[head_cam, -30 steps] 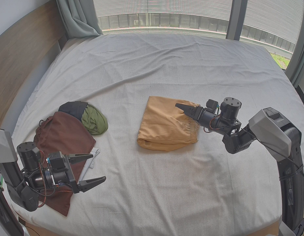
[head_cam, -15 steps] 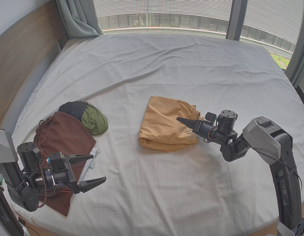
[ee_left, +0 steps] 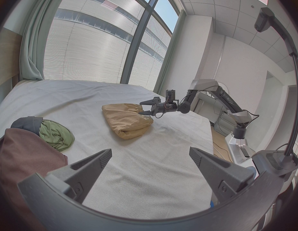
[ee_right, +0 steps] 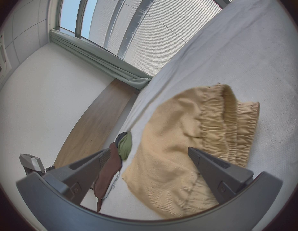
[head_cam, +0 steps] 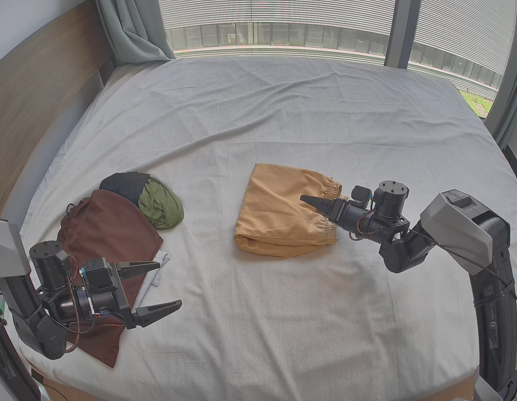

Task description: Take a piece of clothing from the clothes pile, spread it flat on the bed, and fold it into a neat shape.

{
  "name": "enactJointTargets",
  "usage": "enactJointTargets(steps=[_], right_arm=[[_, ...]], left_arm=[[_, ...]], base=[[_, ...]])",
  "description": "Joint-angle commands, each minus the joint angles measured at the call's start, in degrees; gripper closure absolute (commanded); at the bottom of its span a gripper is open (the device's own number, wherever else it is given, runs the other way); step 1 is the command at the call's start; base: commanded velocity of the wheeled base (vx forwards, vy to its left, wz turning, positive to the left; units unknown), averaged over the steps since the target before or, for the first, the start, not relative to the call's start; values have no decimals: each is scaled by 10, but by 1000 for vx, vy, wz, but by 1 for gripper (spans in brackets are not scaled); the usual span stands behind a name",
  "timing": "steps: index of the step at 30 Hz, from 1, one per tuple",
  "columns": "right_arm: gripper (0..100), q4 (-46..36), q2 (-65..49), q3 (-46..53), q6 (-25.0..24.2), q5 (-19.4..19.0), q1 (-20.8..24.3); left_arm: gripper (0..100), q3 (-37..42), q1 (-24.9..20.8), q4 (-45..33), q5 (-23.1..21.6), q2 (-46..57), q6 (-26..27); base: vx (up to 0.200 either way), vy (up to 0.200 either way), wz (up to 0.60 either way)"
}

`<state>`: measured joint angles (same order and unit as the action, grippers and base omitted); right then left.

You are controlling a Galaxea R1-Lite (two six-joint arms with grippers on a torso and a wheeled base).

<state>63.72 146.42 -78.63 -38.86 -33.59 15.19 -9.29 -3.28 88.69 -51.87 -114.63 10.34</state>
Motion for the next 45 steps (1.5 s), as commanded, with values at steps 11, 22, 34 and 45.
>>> enactJointTargets(steps=[11,22,34,45], right_arm=[[0,42,-205,258,127,-1,17],[0,159,-344,544,239,2,3],[0,223,-423,684,359,4,-71],[0,225,-583,780,393,4,-106]], left_arm=[[0,-3,-22,1,-2,14,-3],[0,1,-63,0,-2,46,-10],[0,42,-126,-2,-10,121,-13],[0,63,-155,-10,-7,205,-16]], base=[[0,0,0],[0,0,0],[0,0,0],[0,0,0]])
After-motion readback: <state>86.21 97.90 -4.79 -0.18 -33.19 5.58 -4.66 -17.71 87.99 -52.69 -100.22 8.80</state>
